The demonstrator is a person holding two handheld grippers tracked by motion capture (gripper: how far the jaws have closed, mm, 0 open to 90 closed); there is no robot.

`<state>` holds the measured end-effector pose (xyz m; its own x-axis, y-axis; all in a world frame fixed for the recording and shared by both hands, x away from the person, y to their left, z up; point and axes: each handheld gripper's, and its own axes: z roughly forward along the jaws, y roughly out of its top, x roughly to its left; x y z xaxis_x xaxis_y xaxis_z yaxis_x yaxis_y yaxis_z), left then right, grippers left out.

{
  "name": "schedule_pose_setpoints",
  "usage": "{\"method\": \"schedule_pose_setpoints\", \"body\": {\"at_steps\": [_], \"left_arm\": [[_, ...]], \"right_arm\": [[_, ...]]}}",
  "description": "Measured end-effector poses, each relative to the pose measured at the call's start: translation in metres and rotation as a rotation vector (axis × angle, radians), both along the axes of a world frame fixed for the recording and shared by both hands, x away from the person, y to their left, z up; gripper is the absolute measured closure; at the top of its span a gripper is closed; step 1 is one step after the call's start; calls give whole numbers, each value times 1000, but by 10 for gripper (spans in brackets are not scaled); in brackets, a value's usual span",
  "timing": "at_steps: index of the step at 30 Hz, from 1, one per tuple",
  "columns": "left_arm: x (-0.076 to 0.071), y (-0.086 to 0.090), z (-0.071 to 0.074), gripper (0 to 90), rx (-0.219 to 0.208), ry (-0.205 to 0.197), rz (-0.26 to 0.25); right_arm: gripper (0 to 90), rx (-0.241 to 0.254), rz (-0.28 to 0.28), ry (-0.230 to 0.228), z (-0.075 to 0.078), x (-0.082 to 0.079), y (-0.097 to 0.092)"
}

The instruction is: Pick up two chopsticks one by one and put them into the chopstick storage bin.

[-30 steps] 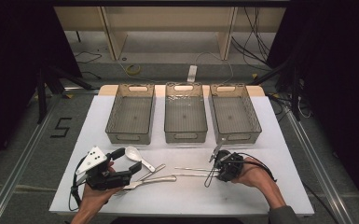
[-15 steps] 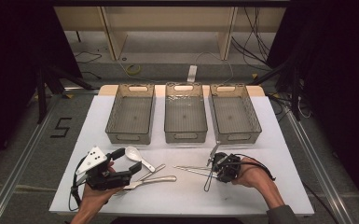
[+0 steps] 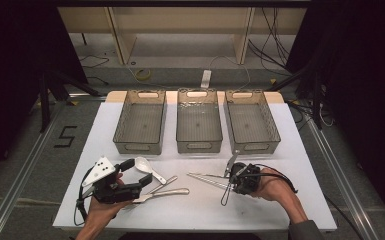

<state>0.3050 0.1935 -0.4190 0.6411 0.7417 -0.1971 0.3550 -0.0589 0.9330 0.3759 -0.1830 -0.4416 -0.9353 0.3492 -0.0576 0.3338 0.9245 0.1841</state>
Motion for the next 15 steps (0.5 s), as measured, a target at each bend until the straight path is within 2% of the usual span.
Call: {"method": "schedule_pose_setpoints", "body": {"at_steps": [3, 6, 12, 13, 15], "left_arm": [[2, -3, 0, 165, 12, 15, -31], [5, -11, -1, 168, 43, 30, -83], [16, -42, -5, 168, 160, 63, -199], [17, -49, -5, 168, 193, 56, -221], [19, -63, -4, 169, 269, 48, -266]], "right_arm": [[860, 34, 3, -19, 7, -2, -1], [860, 41, 19, -29, 14, -5, 0], [859, 66, 73, -49, 27, -17, 15], [859, 68, 75, -51, 28, -19, 18], [859, 67, 115, -50, 30, -21, 22]]}}
